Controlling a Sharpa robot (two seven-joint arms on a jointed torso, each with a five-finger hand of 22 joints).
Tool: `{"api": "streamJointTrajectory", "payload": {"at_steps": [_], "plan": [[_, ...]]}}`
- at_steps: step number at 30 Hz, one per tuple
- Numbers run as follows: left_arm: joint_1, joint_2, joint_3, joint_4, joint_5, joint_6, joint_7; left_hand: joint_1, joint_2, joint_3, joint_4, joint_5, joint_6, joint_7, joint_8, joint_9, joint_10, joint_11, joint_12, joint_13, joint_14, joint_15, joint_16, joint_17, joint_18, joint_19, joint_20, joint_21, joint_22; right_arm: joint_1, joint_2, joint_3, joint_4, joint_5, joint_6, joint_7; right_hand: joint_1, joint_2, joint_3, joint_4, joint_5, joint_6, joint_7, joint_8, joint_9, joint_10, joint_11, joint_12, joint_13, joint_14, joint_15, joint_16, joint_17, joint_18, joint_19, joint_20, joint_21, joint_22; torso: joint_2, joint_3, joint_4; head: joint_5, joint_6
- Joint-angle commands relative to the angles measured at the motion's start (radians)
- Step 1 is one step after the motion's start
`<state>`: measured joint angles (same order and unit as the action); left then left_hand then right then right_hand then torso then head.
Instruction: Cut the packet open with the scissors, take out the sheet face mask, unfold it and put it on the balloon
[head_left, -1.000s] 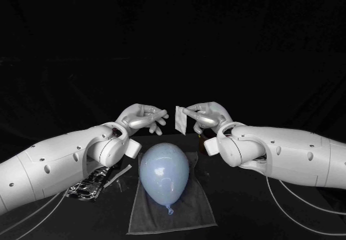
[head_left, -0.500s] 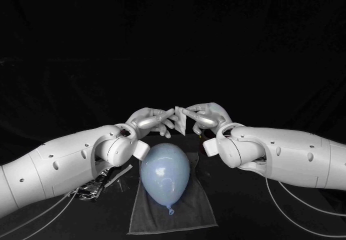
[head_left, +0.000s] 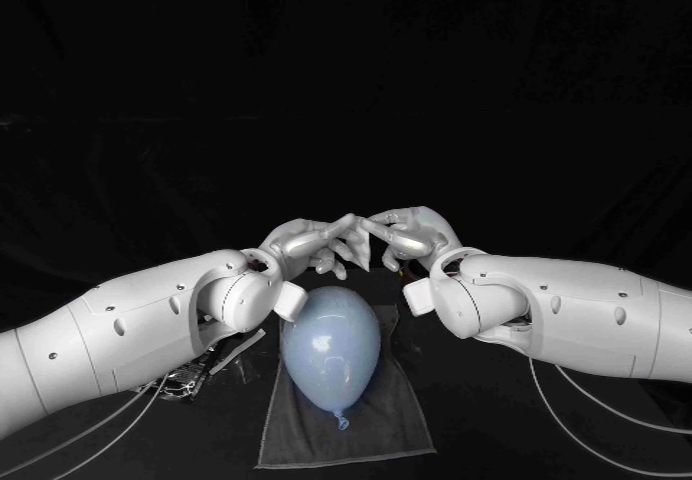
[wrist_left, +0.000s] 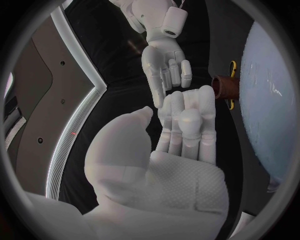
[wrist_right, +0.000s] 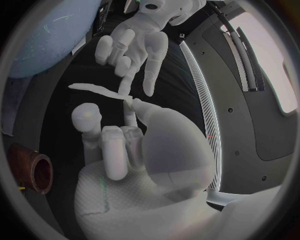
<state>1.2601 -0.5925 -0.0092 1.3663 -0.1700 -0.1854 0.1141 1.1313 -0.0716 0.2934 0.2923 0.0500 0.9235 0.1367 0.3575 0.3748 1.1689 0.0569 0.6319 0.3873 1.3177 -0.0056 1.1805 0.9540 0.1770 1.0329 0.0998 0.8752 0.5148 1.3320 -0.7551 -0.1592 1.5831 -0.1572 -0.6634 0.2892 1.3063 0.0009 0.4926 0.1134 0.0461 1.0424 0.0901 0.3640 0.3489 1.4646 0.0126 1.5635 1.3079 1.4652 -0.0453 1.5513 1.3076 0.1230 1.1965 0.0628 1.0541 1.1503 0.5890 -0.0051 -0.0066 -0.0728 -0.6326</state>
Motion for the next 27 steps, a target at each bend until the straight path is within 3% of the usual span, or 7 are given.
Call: {"api": "streamJointTrajectory", "payload": {"at_steps": [1,9,27], "plan": [[0.001,0.003,0.001,0.006,0.039,0.006,0.008,-0.009,0.003,-0.017,0.001,-0.002,0.006,-0.003,-0.004,0.002,0.001,-0.001,0.017,0.016,0.012,-0.001,0.027,0.03,0.005,-0.003,-0.006,0.017,0.013,-0.001,0.002,0.001,0.001,-0.002,0.016,0.007,0.002,0.009,0.007,-0.001,0.002,0.017,-0.012,0.008,0.014,0.104,-0.009,0.003,0.258,0.09,-0.005,0.003,0.223,0.007,0.003,0.002,-0.001,0.001,0.0,-0.0005,0.0007,0.0,0.0],[0.001,0.001,0.001,0.01,0.055,-0.013,0.011,-0.003,0.01,-0.032,0.0,-0.002,0.009,-0.004,-0.006,0.005,-0.006,-0.001,0.03,0.03,0.013,-0.002,0.04,0.039,0.005,-0.01,-0.006,0.031,0.024,-0.002,0.001,0.001,0.008,-0.003,0.022,0.008,0.0,0.011,0.01,0.0,0.003,0.017,-0.012,0.008,0.015,0.104,-0.009,0.003,0.257,0.09,-0.005,0.004,0.224,0.006,0.005,0.002,0.001,0.003,0.0,-0.0005,0.0001,0.002,0.0],[0.001,-0.003,0.001,0.01,0.045,-0.031,-0.019,0.104,0.015,-0.042,-0.005,-0.002,0.007,0.0,-0.017,0.011,-0.037,0.001,0.065,0.067,0.008,0.002,0.074,0.062,0.005,-0.044,-0.002,0.072,0.056,-0.004,-0.008,0.001,0.032,0.001,0.033,0.027,-0.004,0.017,0.017,0.001,0.003,0.019,-0.014,0.011,0.017,0.105,-0.01,0.006,0.261,0.092,-0.006,0.005,0.228,0.005,0.008,0.0,0.006,0.008,-0.001,0.0,0.0001,0.003,0.001]]}}
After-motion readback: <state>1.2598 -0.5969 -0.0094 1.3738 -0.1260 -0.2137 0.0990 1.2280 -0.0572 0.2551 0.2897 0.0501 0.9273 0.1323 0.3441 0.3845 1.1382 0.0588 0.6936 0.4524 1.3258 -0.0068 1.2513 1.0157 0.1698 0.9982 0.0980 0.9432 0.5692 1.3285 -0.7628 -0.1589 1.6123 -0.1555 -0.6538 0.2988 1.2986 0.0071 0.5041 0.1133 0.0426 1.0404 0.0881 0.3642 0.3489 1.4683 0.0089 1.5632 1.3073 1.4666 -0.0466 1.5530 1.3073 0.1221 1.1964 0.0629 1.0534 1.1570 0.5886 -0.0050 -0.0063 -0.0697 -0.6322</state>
